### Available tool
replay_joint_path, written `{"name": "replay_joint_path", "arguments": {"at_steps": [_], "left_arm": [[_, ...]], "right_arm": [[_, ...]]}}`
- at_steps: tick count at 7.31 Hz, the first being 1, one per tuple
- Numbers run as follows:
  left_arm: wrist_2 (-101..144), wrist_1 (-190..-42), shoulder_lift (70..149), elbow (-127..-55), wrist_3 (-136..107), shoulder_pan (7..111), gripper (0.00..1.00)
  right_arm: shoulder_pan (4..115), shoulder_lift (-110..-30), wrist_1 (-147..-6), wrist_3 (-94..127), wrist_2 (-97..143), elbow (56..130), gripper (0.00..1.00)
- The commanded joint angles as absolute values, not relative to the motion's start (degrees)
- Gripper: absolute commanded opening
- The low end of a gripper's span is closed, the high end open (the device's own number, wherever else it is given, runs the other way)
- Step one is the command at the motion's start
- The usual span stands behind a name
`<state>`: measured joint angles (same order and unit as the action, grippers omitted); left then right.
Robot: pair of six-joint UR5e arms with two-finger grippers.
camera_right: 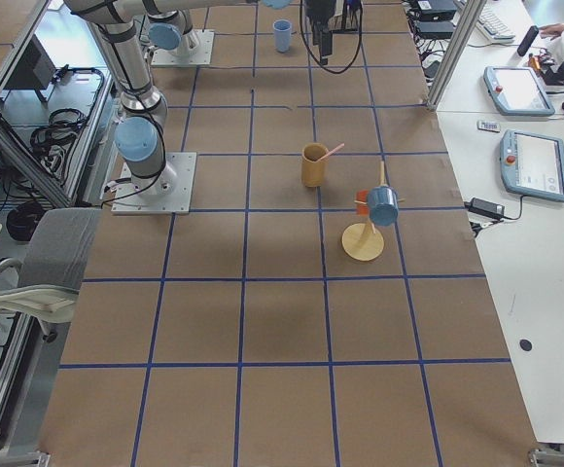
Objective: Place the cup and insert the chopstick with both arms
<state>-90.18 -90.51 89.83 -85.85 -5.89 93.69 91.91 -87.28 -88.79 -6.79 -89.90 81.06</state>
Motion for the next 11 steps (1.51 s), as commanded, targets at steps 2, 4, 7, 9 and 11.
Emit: {"name": "replay_joint_path", "arguments": {"at_steps": [2,4,7,9,11], "left_arm": [[-90.2,-90.5,89.8,-85.9,-5.9,93.7,1.00],[-90.2,-90.7,89.7,-85.8,-5.9,93.7,1.00],[-90.1,-90.8,89.7,-85.8,-5.9,93.7,1.00],[-90.3,-90.8,89.7,-86.1,-5.8,93.7,1.00],[-90.5,-91.8,89.6,-86.1,-6.0,93.7,1.00]], "right_arm": [[91.8,-86.8,-89.0,-6.4,-90.3,81.9,1.00],[91.6,-86.7,-89.4,-6.3,-90.4,82.4,1.00],[89.8,-87.3,-88.6,-3.7,-90.4,82.4,1.00],[89.5,-87.5,-88.4,-3.8,-90.2,83.1,1.00],[89.4,-87.6,-88.8,-4.3,-90.2,83.8,1.00]]}}
